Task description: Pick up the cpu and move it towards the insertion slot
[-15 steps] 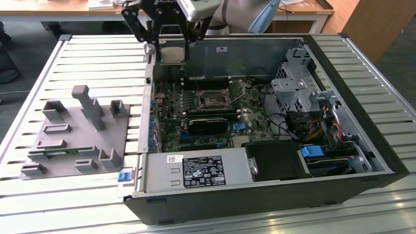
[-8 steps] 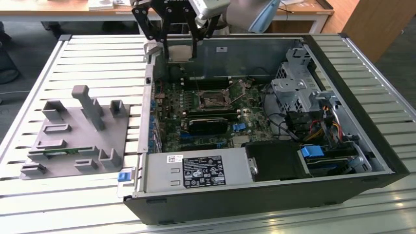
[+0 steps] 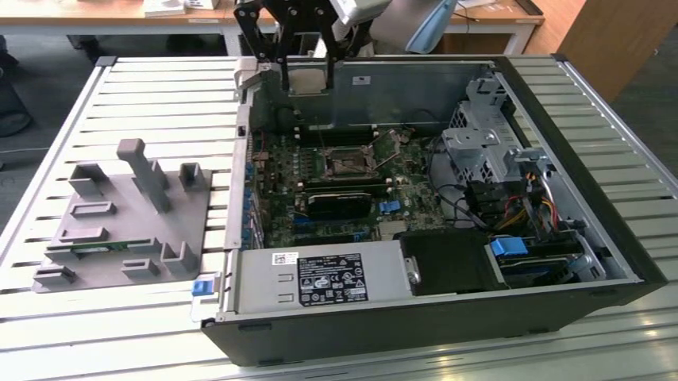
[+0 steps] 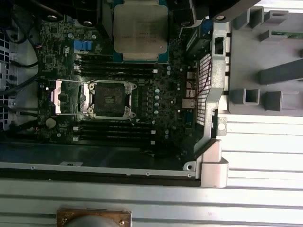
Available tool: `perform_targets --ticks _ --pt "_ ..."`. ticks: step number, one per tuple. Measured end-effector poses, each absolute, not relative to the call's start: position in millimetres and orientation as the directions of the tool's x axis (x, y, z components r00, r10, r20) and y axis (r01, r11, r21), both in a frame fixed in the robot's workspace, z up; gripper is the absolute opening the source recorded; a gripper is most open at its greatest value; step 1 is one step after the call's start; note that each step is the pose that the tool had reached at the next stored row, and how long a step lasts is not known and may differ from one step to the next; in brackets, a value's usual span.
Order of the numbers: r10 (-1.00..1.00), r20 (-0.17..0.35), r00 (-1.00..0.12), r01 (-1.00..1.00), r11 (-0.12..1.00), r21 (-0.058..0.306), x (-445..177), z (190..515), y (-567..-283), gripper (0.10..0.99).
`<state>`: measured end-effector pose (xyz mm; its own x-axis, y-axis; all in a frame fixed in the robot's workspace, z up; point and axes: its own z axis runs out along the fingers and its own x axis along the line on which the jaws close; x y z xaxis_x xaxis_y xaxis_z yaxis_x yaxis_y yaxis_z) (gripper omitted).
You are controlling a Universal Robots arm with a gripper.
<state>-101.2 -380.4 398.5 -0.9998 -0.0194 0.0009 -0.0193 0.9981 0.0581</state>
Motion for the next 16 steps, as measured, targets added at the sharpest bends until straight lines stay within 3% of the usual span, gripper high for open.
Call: perform_targets --ticks 16 --pt "-0.019 0.001 -1.000 -0.019 0.998 0.058 -76 396 -353 0.545"
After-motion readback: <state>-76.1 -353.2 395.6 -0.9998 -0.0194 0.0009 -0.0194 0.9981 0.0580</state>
